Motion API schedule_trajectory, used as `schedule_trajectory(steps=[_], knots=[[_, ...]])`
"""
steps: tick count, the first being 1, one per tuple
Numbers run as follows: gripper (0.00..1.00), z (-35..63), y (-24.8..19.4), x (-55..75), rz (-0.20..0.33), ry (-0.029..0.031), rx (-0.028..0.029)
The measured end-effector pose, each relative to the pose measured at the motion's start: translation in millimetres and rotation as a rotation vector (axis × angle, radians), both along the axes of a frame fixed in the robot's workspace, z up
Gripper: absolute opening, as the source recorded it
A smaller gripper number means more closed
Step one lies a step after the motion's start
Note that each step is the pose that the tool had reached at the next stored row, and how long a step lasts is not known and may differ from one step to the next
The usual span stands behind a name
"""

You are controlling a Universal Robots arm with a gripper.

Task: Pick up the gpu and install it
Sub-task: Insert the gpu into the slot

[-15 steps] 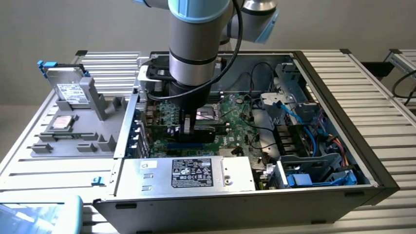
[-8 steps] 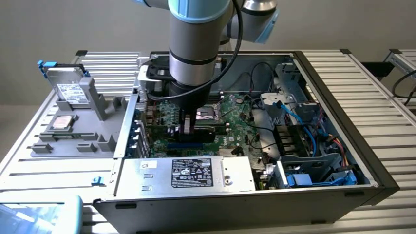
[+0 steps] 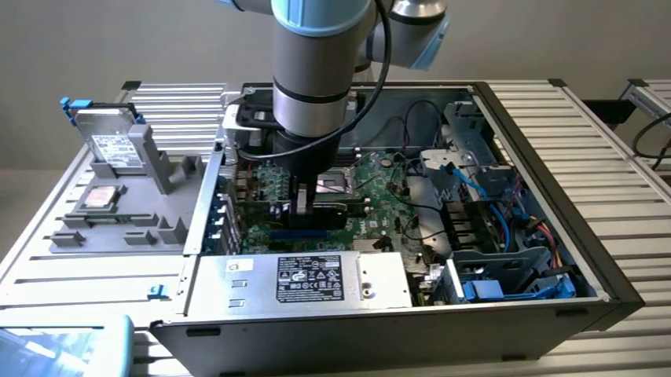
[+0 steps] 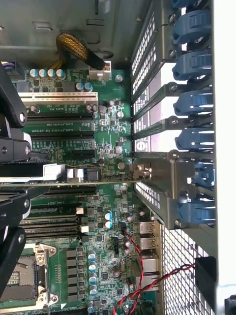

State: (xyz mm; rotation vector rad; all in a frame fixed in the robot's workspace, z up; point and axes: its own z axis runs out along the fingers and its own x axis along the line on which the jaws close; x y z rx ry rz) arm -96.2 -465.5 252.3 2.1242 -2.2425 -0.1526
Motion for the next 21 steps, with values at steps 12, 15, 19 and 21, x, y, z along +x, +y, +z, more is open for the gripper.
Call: schedule_trajectory(steps=[12,15,19,21], knots=[[0.28,-0.1,1.5,0.0,0.019,-0.0001,-0.0082],[0.28,-0.1,1.5,0.0,0.028,-0.0001,-0.0093],[0.28,-0.1,1.6,0.0,0.030,-0.0002,-0.0094],[0.28,-0.1,1.6,0.0,0.030,-0.0001,-0.0095]])
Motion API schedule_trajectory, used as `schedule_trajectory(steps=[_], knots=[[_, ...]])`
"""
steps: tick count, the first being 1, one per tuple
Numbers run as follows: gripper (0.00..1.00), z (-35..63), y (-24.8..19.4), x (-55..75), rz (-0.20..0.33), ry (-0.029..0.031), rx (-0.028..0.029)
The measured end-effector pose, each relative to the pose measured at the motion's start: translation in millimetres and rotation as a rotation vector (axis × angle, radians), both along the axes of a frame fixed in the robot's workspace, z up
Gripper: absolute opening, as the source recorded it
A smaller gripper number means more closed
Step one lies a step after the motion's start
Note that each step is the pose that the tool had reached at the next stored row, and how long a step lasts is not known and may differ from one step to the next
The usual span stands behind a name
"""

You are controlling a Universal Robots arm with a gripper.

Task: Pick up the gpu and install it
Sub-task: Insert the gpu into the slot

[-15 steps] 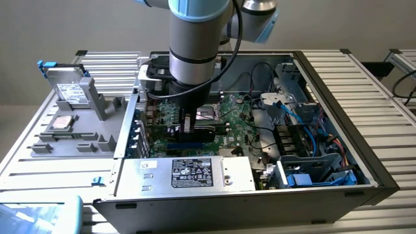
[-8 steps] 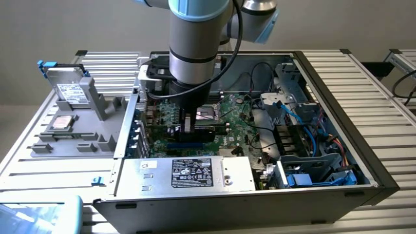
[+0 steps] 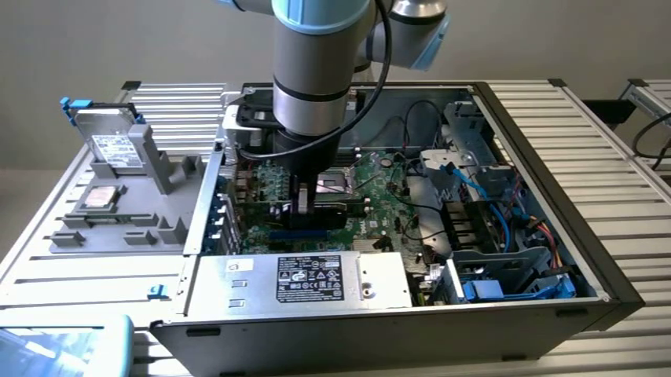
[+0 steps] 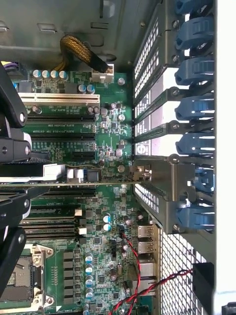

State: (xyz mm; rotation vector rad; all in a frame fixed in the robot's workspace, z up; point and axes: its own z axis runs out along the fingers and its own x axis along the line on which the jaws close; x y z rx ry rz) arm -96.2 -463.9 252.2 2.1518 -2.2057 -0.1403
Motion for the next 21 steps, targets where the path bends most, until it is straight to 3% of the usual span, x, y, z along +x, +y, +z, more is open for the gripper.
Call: schedule_trajectory(steps=[14,18,21], knots=[[0.28,-1.6,0.3,0.0,0.000,0.0002,0.0003],[0.28,-1.6,0.1,0.3,-0.001,0.0064,0.0009],[0.28,-1.6,-0.4,1.7,-0.001,0.0073,0.0008]])
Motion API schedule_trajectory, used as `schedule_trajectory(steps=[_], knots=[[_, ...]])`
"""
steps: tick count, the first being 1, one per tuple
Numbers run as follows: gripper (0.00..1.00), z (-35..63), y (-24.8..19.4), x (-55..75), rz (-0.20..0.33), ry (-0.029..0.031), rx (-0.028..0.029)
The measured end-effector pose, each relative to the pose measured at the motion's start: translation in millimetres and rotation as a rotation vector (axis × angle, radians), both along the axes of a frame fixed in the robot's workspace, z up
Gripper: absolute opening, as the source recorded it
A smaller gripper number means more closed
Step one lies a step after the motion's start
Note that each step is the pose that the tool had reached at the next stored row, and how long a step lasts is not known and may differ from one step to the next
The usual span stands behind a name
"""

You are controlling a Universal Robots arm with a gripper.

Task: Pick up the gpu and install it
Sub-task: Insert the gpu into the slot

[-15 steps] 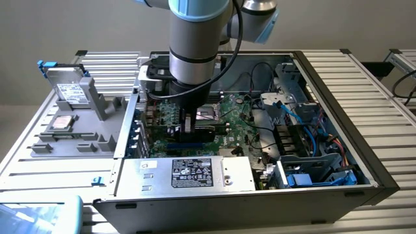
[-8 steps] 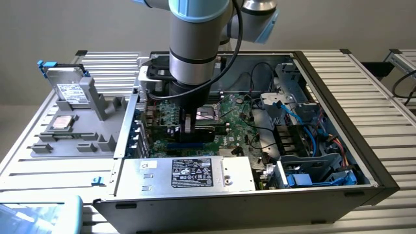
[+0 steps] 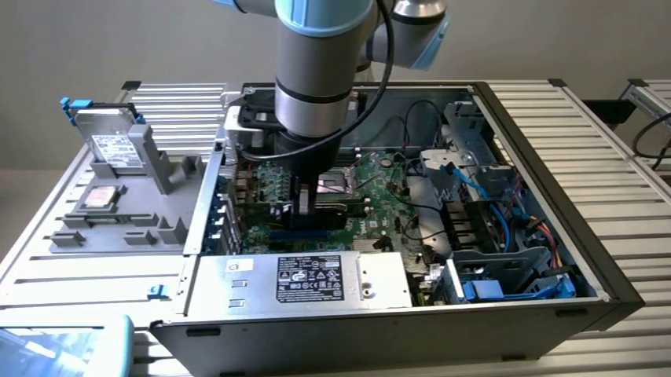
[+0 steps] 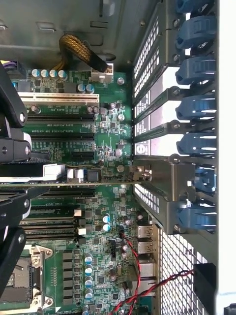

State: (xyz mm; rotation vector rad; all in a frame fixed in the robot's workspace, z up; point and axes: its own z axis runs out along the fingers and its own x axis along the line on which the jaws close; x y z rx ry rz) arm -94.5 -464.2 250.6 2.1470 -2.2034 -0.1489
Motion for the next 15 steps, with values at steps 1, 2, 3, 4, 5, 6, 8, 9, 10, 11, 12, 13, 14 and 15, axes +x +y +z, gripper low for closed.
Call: schedule_trajectory(steps=[1,2,3,4,5,6,8,9,10,11,12,13,14,15], knots=[[0.28,0.0,-0.1,0.2,0.000,0.0000,0.0000],[0.28,0.0,-0.1,0.2,0.000,0.0000,0.0000],[0.28,0.0,-0.1,0.2,-0.001,0.0000,0.0000],[0.28,0.0,0.0,0.2,-0.002,0.0000,0.0000],[0.28,0.0,0.1,0.2,-0.004,0.0000,0.0000],[0.28,-0.1,0.4,0.3,-0.006,0.0001,0.0001],[0.28,-0.1,0.8,0.2,-0.010,0.0004,0.0001],[0.28,-0.1,0.8,0.1,-0.011,0.0005,0.0000],[0.28,-0.1,0.8,0.0,-0.011,0.0007,0.0001],[0.28,-0.2,0.9,-0.1,-0.012,0.0008,0.0003],[0.28,-0.2,0.9,-0.1,-0.012,0.0008,0.0004],[0.28,-0.4,1.0,-0.1,-0.013,0.0008,0.0007],[0.28,-0.5,1.2,-0.2,-0.014,0.0007,0.0010],[0.28,-0.6,1.3,-0.4,-0.014,0.0007,0.0011]])
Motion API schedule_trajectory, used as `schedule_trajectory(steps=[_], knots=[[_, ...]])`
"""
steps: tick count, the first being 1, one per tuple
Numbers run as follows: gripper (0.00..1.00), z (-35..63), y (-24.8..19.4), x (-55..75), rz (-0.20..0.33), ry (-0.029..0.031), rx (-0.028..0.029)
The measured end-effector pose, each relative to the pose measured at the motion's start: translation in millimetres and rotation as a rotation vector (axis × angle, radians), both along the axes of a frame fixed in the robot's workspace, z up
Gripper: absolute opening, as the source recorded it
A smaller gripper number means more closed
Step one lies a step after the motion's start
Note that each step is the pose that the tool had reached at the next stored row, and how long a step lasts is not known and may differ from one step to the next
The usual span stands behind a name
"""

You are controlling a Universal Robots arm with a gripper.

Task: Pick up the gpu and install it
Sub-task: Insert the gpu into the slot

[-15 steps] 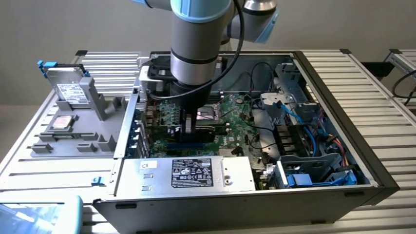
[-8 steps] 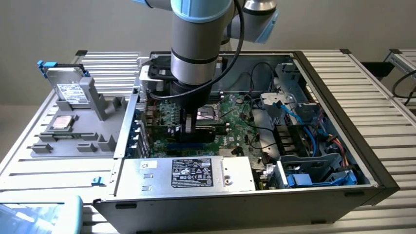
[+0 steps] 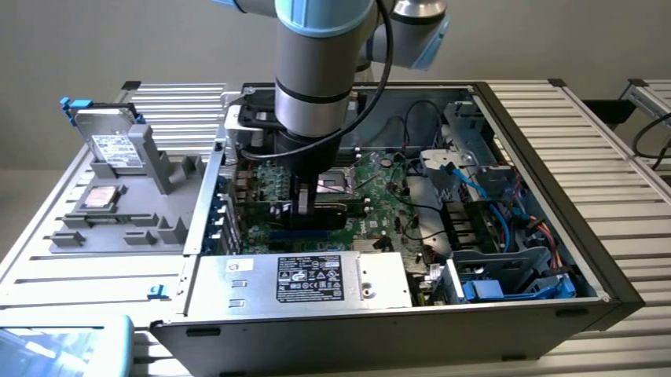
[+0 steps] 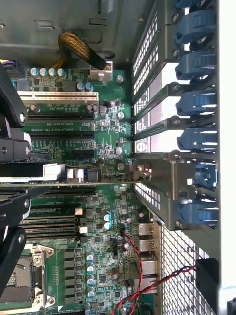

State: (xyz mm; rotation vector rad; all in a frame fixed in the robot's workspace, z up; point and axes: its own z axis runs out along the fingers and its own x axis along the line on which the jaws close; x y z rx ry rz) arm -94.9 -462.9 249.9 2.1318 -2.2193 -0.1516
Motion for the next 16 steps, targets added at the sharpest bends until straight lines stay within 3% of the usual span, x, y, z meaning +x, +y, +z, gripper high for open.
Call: schedule_trajectory(steps=[16], knots=[[0.28,-1.3,0.1,-0.7,0.000,0.0003,0.0020]])
